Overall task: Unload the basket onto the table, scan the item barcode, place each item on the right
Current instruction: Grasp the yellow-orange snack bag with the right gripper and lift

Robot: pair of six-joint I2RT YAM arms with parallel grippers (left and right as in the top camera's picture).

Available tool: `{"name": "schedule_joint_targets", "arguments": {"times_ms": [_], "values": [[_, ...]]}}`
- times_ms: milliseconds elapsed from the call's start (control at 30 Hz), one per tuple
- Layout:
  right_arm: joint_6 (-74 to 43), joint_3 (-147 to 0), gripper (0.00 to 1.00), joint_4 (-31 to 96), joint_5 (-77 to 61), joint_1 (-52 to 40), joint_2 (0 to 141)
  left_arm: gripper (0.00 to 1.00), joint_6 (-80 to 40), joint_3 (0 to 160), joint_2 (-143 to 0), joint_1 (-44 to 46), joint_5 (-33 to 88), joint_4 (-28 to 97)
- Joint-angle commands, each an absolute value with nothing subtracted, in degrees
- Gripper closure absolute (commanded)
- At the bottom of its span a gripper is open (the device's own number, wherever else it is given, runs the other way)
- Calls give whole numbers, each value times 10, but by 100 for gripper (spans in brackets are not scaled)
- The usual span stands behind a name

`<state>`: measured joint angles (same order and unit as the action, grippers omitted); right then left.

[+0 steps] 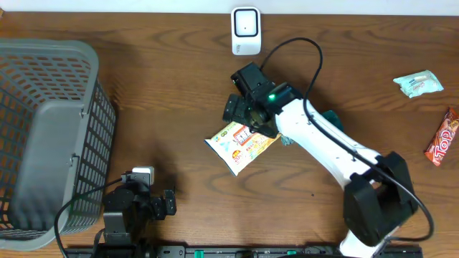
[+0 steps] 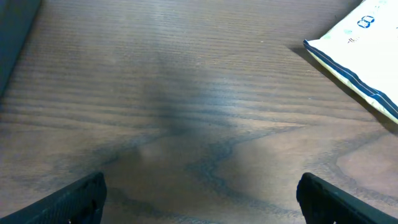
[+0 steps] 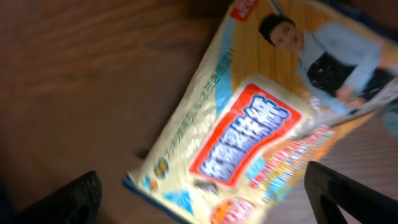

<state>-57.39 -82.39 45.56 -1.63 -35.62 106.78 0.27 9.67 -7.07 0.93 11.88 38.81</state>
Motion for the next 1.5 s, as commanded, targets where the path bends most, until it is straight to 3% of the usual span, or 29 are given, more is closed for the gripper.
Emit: {"name": "schedule_joint_targets", "arguments": {"times_ms": [0, 133, 367, 433, 467, 500, 533, 667, 900, 1167, 1300, 1467], "values": [[-696, -815, 1, 427, -17, -369, 1107, 2, 8, 94, -70, 10, 119, 395], [-727, -815, 2, 392, -21, -368, 1136, 2, 8, 94, -70, 10, 119, 395], [-751, -815, 20, 397, -22, -367, 1200, 2, 8, 94, -70, 10, 119, 395], [-743, -815, 46, 397, -38, -366, 1222, 2, 8, 94, -70, 10, 119, 395], [-729, -815, 70, 398, -67, -366, 1241, 2, 8, 94, -70, 10, 119, 395], [-717, -815, 80, 396, -83, -366, 1249, 2, 8, 94, -70, 10, 119, 395], [-701, -815, 97, 395, -97, -366, 1254, 2, 8, 94, -70, 10, 119, 395], [-628, -815, 99, 394, -157, -355, 1247, 2, 8, 94, -70, 10, 119, 395], [-445, -817, 99, 396, -399, -264, 1167, 2, 8, 94, -70, 10, 119, 395], [-366, -817, 99, 481, -645, -167, 1139, 2, 8, 94, -70, 10, 119, 395], [-358, -817, 98, 587, -736, -142, 1139, 2, 8, 94, -70, 10, 119, 395], [-362, -817, 99, 786, -740, -122, 1139, 2, 8, 94, -70, 10, 119, 395]]}}
